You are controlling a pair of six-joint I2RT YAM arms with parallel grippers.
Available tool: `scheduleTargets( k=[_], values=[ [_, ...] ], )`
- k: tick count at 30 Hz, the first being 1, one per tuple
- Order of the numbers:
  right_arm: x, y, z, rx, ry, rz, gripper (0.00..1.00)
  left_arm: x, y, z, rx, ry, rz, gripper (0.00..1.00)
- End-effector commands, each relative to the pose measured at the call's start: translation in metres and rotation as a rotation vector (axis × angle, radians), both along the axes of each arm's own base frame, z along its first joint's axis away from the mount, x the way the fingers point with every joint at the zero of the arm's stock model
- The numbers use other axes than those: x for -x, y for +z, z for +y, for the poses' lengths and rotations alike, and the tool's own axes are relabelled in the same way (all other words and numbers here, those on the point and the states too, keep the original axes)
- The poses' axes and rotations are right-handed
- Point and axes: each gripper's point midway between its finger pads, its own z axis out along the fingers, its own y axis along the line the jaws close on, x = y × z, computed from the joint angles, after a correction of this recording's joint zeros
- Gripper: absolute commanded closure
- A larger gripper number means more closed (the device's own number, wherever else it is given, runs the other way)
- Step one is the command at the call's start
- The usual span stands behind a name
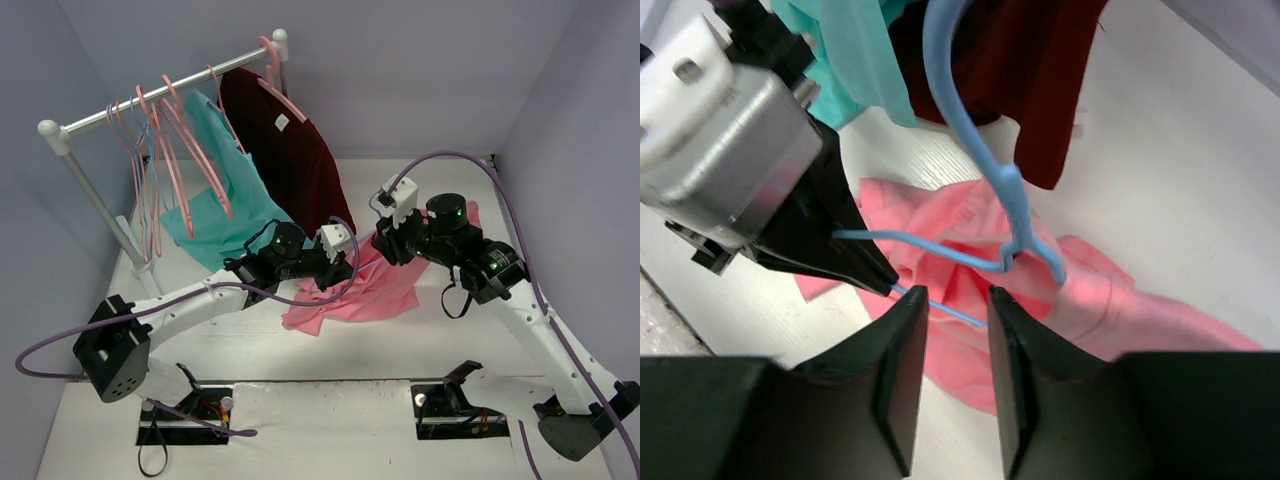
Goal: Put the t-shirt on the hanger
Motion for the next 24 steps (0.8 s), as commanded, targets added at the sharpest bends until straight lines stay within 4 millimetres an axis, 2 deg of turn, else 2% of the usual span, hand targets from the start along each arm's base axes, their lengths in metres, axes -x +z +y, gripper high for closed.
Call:
scheduleTargets(
  k=[1,4,10,15,21,24],
  values=[
    [-0.002,0.036,-0.018,0.013,-0.058,-0.127,0.67,-0.009,0.060,-0.017,0.191,-0.030,-0.157,1.00],
    [0.000,0.053,-0.034,0.046,-0.100,-0.190,0.53,-0.012,0.058,-0.018,0.186,-0.021,-0.164,1.00],
    [0.005,0.071,-0.065,0.149,-0.149,-0.292,0.42,-0.020,0.052,-0.012,0.175,-0.022,-0.167,1.00],
    [-0.002,0.078,-0.080,0.288,-0.145,-0.367,0.34,-0.019,0.052,-0.006,0.176,-0.036,-0.170,1.00],
    [-0.022,0.075,-0.077,0.430,-0.051,-0.371,0.32,-0.015,0.056,-0.003,0.185,-0.057,-0.184,1.00],
    [-0.034,0.067,-0.073,0.472,0.010,-0.340,0.32,-0.011,0.059,-0.001,0.193,-0.069,-0.189,1.00]
  ],
)
